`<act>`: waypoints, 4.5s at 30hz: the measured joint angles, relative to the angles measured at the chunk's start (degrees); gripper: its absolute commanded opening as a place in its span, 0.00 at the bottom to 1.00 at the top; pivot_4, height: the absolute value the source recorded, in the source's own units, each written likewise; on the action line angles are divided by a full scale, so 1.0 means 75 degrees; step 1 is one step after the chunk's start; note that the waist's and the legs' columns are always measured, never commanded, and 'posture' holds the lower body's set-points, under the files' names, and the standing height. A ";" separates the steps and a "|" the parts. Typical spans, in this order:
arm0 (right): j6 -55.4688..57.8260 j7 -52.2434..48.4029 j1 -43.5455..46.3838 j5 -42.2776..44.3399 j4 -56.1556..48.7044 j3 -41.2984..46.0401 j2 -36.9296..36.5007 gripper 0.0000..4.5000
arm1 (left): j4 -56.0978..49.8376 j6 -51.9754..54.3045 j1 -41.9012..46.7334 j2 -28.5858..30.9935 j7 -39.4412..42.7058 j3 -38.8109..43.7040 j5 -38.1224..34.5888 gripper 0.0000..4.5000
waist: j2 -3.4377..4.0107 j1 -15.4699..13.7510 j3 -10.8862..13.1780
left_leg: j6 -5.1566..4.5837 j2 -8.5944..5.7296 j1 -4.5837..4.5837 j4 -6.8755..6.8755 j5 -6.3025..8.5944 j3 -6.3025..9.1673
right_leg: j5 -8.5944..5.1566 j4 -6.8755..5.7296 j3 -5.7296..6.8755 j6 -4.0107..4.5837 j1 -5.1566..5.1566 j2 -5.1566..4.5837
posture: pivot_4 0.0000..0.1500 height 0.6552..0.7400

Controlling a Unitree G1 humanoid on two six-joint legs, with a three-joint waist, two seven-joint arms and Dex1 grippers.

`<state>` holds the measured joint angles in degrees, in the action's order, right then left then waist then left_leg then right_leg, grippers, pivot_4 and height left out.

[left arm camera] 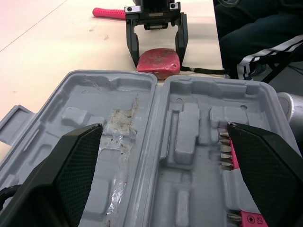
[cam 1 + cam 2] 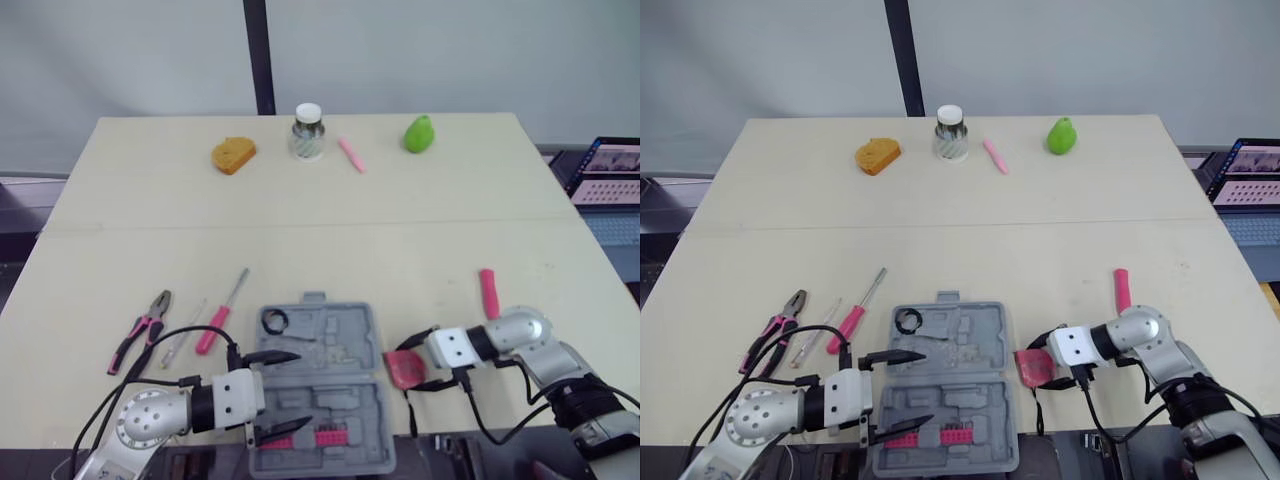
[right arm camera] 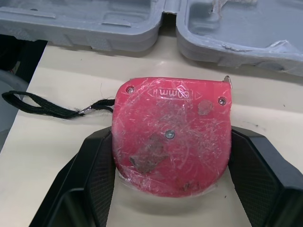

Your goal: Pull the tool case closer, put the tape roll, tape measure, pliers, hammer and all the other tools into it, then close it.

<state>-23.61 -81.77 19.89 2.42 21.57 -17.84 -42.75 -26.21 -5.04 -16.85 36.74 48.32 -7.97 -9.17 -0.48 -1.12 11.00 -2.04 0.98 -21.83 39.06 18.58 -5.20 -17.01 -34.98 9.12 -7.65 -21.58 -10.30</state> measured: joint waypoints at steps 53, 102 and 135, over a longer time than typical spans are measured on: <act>0.8638 0.0964 0.3623 -0.2284 -0.4271 -0.3247 0.0765 0.65 | 0.0200 0.1251 0.0905 -0.0639 -0.0669 0.0476 -0.0692 1.00 | 0.0056 0.0180 0.0033 | -0.0008 -0.0006 -0.0048 0.0012 0.0022 -0.0009 | 0.0001 -0.0007 0.0000 -0.0003 -0.0054 -0.0006 | 1.00 1.00; 0.8323 0.1008 0.3494 -0.2855 -0.4178 -0.3307 0.1153 0.99 | -0.0024 0.1207 0.0705 -0.0407 -0.0576 0.0403 -0.0543 1.00 | 0.0056 0.0185 0.0034 | -0.0007 -0.0003 -0.0052 0.0010 0.0022 -0.0013 | 0.0001 -0.0010 -0.0002 -0.0003 -0.0064 -0.0004 | 1.00 1.00; 0.3101 0.2372 0.0387 -0.0009 -0.2173 0.0033 0.2004 0.12 | -0.0036 0.1327 0.0691 -0.0308 -0.0408 0.0496 -0.0597 1.00 | 0.0056 0.0177 0.0034 | -0.0009 -0.0001 -0.0043 0.0004 0.0020 -0.0019 | 0.0002 -0.0004 -0.0005 -0.0003 -0.0053 0.0000 | 1.00 1.00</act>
<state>-0.35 -63.98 22.79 2.35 5.27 -17.59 -27.73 -26.48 4.91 -11.67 34.43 45.26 -4.25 -13.65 -0.06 0.20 11.25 -2.11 0.98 -22.15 39.09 18.73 -5.34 -17.00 -35.01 9.08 -7.67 -21.97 -10.30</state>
